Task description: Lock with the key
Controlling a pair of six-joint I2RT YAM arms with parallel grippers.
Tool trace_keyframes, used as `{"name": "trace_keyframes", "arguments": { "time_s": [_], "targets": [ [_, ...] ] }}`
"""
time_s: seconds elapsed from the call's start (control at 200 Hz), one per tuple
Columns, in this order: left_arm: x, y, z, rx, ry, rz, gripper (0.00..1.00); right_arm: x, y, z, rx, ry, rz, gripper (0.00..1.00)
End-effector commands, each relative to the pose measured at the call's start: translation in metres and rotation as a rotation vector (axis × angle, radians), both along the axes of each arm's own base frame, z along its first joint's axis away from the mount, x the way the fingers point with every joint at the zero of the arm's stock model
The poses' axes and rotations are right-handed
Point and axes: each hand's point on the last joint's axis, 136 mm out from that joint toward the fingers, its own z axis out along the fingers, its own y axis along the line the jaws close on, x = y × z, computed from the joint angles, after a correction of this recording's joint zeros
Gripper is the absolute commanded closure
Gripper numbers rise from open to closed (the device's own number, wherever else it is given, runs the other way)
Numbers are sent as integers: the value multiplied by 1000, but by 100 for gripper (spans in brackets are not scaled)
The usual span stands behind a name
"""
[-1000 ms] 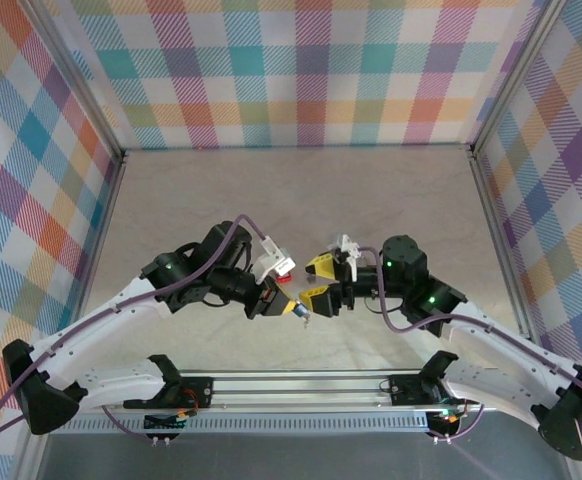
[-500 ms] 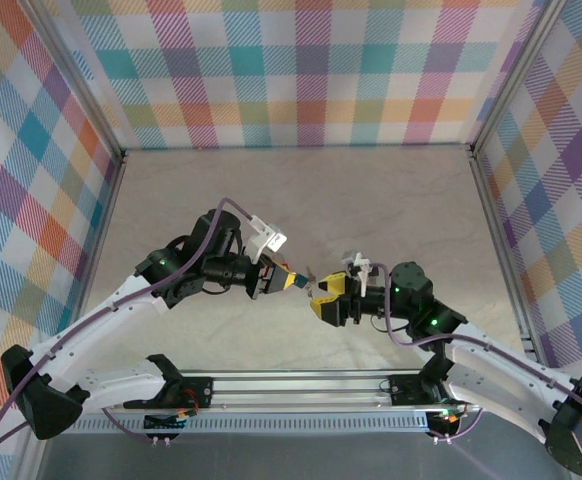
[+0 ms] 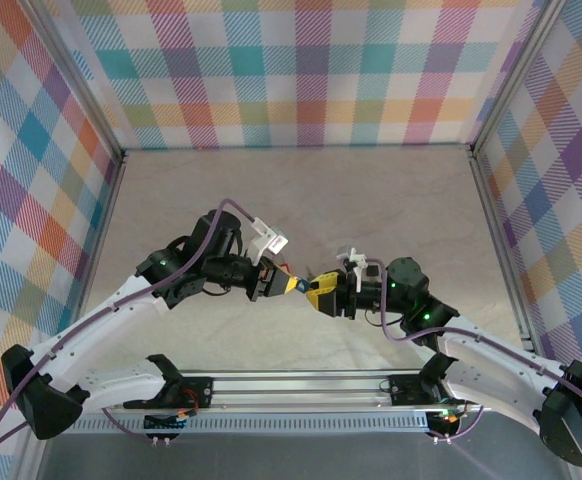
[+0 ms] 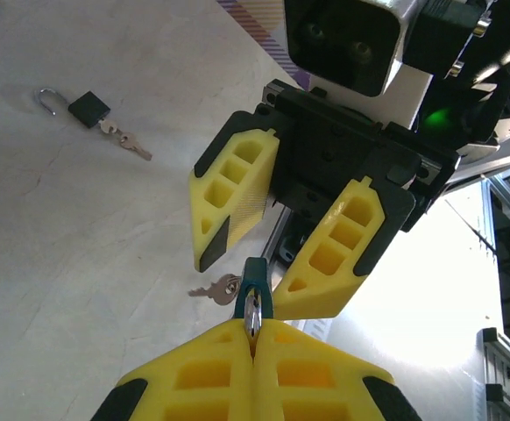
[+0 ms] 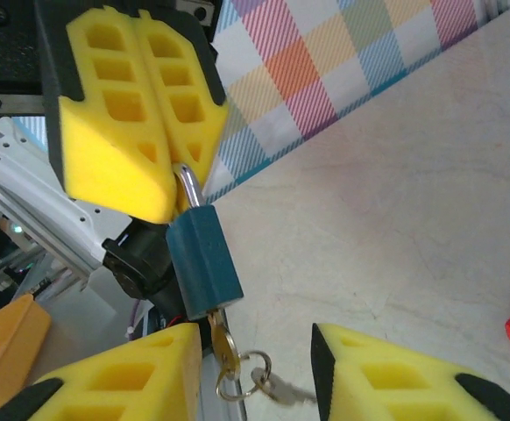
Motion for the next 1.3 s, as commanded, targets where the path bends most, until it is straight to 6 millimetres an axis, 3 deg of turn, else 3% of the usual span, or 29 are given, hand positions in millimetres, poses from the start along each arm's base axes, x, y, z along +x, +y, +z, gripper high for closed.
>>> {"name": "trace_keyframes", "arguments": {
  "time_s": [0.0,0.065,0.275,0.49,0.54,0.895,1.16,1.294],
  "targets": [
    [-4,0,12,-47,-12,-20,100,-5,3,25,61,-59,49,62],
    [-4,-1,10,-46,-5,-26,100,-6,4,25,61,-58,59,69],
    [-2,2,13,-48,-12,-13,100,-11,4,22,55,-46,89,76],
    [0,2,14,-55,-1,-10,100,-11,2,25,60,-58,77,90],
    [0,1,14,-58,1,-12,100,-12,2,25,61,-60,81,100],
    [1,1,16,-78,8,-14,100,-15,-2,24,66,-70,77,100],
    [5,8,22,-94,-3,6,100,-21,-15,-5,21,-12,32,100],
    [7,9,23,-99,7,6,100,-25,-22,-9,12,-8,18,100]
  ]
}}
